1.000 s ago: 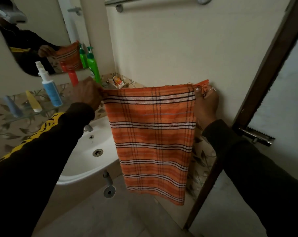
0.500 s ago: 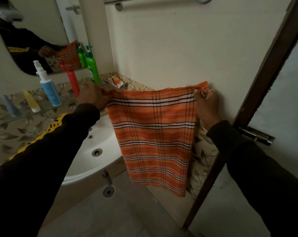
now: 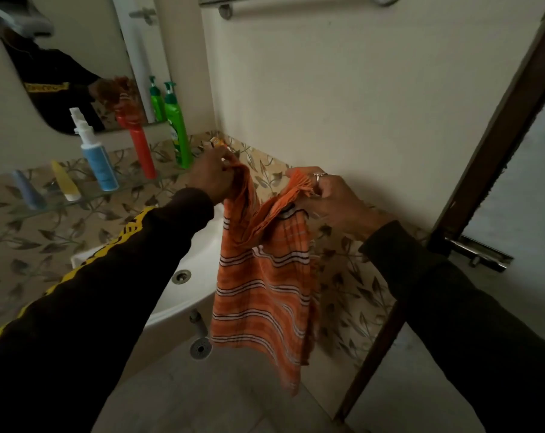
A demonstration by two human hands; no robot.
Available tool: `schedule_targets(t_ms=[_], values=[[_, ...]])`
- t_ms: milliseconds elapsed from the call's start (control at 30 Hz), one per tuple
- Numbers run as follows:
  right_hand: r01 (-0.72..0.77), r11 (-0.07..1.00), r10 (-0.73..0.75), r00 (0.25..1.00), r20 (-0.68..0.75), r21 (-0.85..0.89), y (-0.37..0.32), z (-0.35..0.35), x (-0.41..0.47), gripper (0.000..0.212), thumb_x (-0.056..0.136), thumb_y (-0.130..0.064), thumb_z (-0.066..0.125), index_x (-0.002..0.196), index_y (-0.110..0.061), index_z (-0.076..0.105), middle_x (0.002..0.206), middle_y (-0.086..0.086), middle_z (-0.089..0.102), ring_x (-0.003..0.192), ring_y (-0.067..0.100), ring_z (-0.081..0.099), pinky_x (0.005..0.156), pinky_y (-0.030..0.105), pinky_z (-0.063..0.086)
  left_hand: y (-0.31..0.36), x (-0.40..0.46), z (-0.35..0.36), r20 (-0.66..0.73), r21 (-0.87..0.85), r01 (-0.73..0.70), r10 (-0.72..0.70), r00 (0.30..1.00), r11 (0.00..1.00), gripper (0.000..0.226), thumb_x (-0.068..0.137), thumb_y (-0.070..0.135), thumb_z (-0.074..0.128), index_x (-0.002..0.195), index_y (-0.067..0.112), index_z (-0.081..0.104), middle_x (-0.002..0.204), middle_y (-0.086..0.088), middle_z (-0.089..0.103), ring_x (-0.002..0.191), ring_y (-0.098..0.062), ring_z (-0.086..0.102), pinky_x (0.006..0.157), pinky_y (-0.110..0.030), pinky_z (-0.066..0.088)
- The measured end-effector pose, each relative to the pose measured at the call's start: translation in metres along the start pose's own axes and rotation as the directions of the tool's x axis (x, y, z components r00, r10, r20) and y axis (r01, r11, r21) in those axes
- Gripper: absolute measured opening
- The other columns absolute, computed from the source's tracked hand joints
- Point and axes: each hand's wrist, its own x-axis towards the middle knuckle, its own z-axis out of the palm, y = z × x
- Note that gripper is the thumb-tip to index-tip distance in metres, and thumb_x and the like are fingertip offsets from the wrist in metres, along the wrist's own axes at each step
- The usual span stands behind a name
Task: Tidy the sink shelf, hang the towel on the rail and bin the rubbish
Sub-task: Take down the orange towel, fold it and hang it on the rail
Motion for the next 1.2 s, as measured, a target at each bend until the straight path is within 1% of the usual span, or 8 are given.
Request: schedule_targets(t_ms=[300, 500, 600, 733, 800, 933, 1067, 1200], values=[[-0.029, 0.999, 0.029, 1.0, 0.0, -0.023, 0.001, -0.006, -0.004, 0.028, 0.09, -0.015, 0.073, 0.117, -0.006, 0.072, 0.14, -0.001, 0.057, 0.126, 0.016, 0.057, 0.111, 0.045, 0.046, -0.012, -0.002, 0.0, 0.014, -0.207, 0.062, -0.06, 0.998, 0.976, 0.012, 0.086, 0.002, 0.067, 0.094, 0.009, 0.06, 0.091, -0.022, 0.067, 0.079, -0.033, 0.066, 0.08, -0.054, 0.057], [-0.037, 0.999, 0.036, 0.999, 0.031, 0.021, 0.002, -0.001, -0.007, 0.022, 0.091, -0.017, 0.072, 0.112, -0.012, 0.073, 0.146, -0.005, 0.052, 0.134, 0.017, 0.051, 0.115, 0.049, 0.04, -0.004, -0.009, 0.008, 0.056, -0.356, 0.082, -0.066, 0.996, 0.931, 0.013, 0.091, 0.001, 0.062, 0.088, 0.012, 0.056, 0.082, -0.011, 0.062, 0.071, -0.023, 0.061, 0.064, -0.033, 0.056], [-0.044, 0.999, 0.042, 0.997, 0.061, 0.033, 0.003, 0.0, -0.006, 0.016, 0.09, -0.015, 0.073, 0.106, -0.017, 0.075, 0.149, 0.004, 0.051, 0.138, 0.023, 0.048, 0.114, 0.048, 0.042, 0.005, -0.014, 0.013, 0.186, -0.407, 0.084, -0.007, 0.983, 0.909, 0.015, 0.091, -0.005, 0.059, 0.092, 0.009, 0.057, 0.09, -0.016, 0.064, 0.075, -0.023, 0.064, 0.068, -0.033, 0.059], [-0.011, 1.0, 0.01, 0.993, 0.114, 0.012, 0.0, 0.005, -0.006, 0.026, 0.087, -0.012, 0.076, 0.112, -0.019, 0.074, 0.165, -0.004, 0.028, 0.149, 0.014, 0.032, 0.109, 0.021, 0.044, 0.02, -0.023, 0.02, 0.347, -0.435, 0.06, 0.106, 0.932, 0.899, 0.02, 0.091, -0.009, 0.056, 0.094, 0.01, 0.058, 0.093, -0.017, 0.068, 0.077, -0.021, 0.069, 0.071, -0.032, 0.062], [-0.021, 1.0, 0.02, 0.992, 0.124, 0.005, -0.002, 0.006, -0.006, 0.021, 0.086, -0.014, 0.077, 0.102, -0.026, 0.076, 0.164, -0.001, 0.03, 0.15, 0.016, 0.031, 0.116, 0.032, 0.039, 0.026, -0.026, 0.025, 0.382, -0.452, 0.029, 0.164, 0.909, 0.892, 0.023, 0.091, -0.011, 0.055, 0.093, 0.012, 0.059, 0.091, -0.016, 0.069, 0.075, -0.018, 0.07, 0.069, -0.03, 0.061], [-0.047, 0.999, 0.049, 0.994, 0.096, -0.024, -0.003, 0.007, -0.008, 0.017, 0.086, -0.018, 0.077, 0.103, -0.018, 0.078, 0.113, 0.004, 0.075, 0.107, 0.016, 0.071, 0.1, 0.04, 0.055, 0.034, -0.029, 0.031, 0.413, -0.464, -0.041, 0.257, 0.874, 0.885, 0.025, 0.09, -0.012, 0.056, 0.093, 0.012, 0.06, 0.098, -0.024, 0.069, 0.077, -0.023, 0.069, 0.065, -0.029, 0.059], [-0.054, 0.998, 0.055, 0.998, 0.033, -0.011, 0.0, 0.007, -0.01, 0.016, 0.087, -0.018, 0.076, 0.101, -0.012, 0.078, 0.096, -0.003, 0.078, 0.089, 0.008, 0.074, 0.079, 0.019, 0.056, 0.034, -0.028, 0.035, 0.379, -0.441, -0.129, 0.314, 0.871, 0.888, 0.026, 0.088, -0.012, 0.058, 0.094, 0.012, 0.064, 0.092, -0.02, 0.071, 0.078, -0.027, 0.068, 0.069, -0.034, 0.058], [-0.036, 0.999, 0.036, 0.999, 0.019, 0.007, 0.002, 0.009, -0.011, 0.009, 0.086, -0.018, 0.077, 0.089, -0.027, 0.078, 0.086, -0.016, 0.077, 0.084, 0.002, 0.073, 0.072, 0.012, 0.054, 0.034, -0.027, 0.038, 0.357, -0.442, -0.13, 0.307, 0.883, 0.888, 0.024, 0.087, -0.004, 0.066, 0.101, 0.014, 0.066, 0.088, -0.013, 0.074, 0.076, -0.021, 0.071, 0.069, -0.033, 0.059]])
